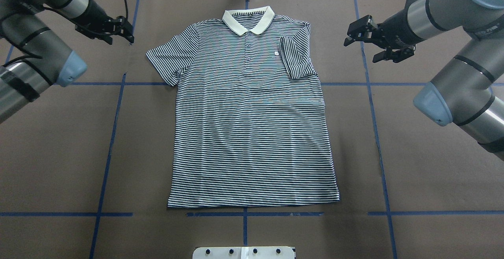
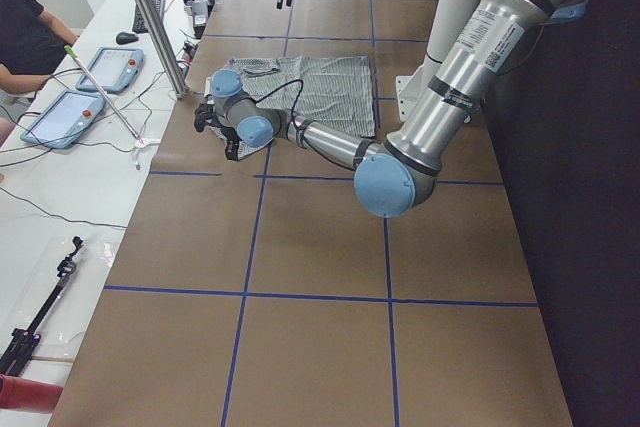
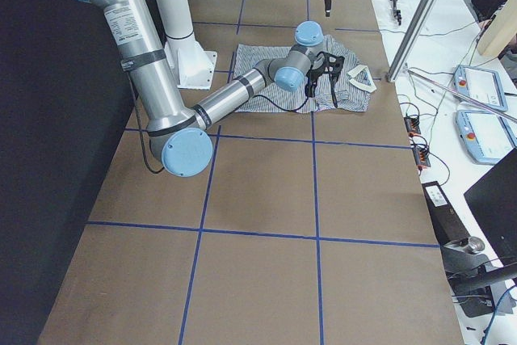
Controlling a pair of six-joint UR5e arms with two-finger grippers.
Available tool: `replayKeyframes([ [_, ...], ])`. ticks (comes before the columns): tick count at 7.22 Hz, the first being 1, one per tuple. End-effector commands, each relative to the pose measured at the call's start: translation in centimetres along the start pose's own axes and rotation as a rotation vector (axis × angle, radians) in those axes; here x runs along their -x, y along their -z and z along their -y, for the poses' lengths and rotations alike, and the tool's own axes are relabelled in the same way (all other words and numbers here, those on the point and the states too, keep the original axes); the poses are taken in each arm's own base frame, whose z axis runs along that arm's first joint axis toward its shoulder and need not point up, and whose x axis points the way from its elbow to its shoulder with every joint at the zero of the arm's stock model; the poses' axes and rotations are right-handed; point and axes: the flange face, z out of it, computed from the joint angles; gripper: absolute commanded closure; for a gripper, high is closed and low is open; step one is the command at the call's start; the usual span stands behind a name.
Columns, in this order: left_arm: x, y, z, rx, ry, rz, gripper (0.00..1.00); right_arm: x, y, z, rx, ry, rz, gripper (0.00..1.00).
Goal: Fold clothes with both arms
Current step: 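Release the sleeve and lift the right gripper while the left arm reaches in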
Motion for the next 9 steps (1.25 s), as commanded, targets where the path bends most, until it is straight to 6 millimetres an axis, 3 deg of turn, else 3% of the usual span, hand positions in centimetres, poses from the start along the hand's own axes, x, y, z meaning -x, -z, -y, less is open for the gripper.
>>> replayKeyframes([
  [1,-4.1,-5.0,-0.4,-0.044,0.009,0.046,0.38,-0.8,0.1,-0.2,-0.002,-0.001,-0.006,0.0],
  [3,-3.4,-6.7,-0.5,-0.042,0.001,0.047,0.45,-0.9,0.2,-0.2,-0.004,0.001,-0.004,0.0],
  [5,-3.1,-8.2,-0.4,-0.082,-0.007,0.088,0.45,-1.0,-0.1,-0.2,-0.005,0.0,-0.007,0.0],
  [9,-2.7,-8.6,-0.7,-0.079,-0.006,0.092,0.47,-0.7,0.1,-0.2,-0.008,0.009,-0.003,0.0],
])
